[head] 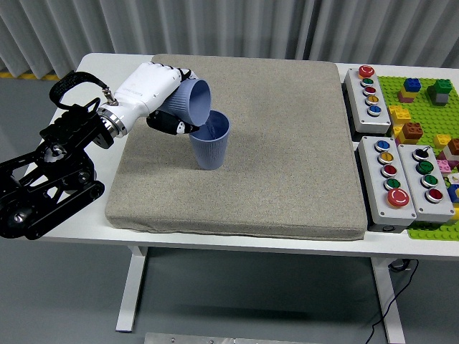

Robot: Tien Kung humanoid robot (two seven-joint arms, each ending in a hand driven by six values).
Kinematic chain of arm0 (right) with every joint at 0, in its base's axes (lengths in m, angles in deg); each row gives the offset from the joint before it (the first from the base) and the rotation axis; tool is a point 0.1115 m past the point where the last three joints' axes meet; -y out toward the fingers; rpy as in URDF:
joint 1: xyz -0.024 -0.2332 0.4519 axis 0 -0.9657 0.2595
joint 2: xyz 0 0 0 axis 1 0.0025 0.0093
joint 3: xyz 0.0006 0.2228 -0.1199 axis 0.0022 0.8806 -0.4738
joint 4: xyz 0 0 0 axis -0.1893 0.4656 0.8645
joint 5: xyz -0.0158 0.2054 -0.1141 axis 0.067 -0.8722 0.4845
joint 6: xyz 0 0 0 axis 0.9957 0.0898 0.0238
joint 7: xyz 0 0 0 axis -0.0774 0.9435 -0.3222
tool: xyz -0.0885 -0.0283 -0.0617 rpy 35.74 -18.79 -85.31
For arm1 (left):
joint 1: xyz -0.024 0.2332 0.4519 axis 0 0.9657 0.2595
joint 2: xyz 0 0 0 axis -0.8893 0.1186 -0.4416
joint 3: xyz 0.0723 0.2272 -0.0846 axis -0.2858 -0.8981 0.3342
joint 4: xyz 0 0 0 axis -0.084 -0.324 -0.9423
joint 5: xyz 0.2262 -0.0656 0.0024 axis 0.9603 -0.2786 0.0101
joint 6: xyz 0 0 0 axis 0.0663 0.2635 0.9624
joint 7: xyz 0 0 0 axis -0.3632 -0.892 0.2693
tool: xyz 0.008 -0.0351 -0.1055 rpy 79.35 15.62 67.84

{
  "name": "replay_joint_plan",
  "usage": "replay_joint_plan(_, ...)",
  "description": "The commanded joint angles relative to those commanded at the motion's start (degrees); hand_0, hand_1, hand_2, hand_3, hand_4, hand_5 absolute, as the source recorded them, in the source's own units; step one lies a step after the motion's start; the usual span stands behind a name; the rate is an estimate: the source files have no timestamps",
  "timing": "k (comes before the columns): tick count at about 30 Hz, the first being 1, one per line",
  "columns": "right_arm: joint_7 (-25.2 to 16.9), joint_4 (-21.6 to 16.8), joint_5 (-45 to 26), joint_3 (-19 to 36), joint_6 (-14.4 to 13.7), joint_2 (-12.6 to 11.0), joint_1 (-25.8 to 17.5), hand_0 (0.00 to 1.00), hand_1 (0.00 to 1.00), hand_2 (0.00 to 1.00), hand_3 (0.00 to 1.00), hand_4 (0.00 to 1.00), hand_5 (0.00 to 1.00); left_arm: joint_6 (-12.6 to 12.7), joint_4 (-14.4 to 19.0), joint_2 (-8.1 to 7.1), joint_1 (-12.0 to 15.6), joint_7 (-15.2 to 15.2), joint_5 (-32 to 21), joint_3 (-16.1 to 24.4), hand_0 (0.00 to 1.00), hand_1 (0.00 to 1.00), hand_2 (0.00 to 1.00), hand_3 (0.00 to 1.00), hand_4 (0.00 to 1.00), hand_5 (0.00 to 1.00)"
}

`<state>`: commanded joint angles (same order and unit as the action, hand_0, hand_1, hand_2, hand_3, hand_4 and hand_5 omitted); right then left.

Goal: Pick cup pour cup place

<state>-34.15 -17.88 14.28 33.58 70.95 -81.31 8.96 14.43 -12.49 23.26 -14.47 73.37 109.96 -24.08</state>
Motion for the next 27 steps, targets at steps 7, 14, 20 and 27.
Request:
replay_joint_plan(7,-0.04,0.02,-0.30,-0.17,-0.07,-0.01,0.08,0.642,0.601,0.509,0.581,0.002,0.002,-0.24,0.12,0.07,-0.42,-0.02,1.71,0.05,0.466,0.471,0.493,0.505,0.779,0.199)
replay_joint_plan(14,-0.04,0.02,-0.37,-0.19,-0.10,-0.01,0.05,0.641,0.601,0.509,0.581,0.002,0.002,-0.84,0.17,-0.21,-0.62,-0.29,4.00,-0.15,0.466,0.470,0.493,0.504,0.781,0.205)
replay_joint_plan(20,-0.06,0.02,-0.42,-0.21,-0.15,-0.01,0.08,0.642,0.601,0.509,0.581,0.002,0.002,-1.50,0.61,-0.73,-0.85,-0.50,5.86,-0.16,0.468,0.470,0.493,0.505,0.780,0.206)
replay_joint_plan(27,-0.06,0.03,-0.36,-0.25,-0.13,-0.07,0.21,0.642,0.601,0.509,0.581,0.002,0.002,-1.86,0.71,-1.22,-1.96,-0.61,7.10,-1.06,0.468,0.470,0.492,0.505,0.781,0.207)
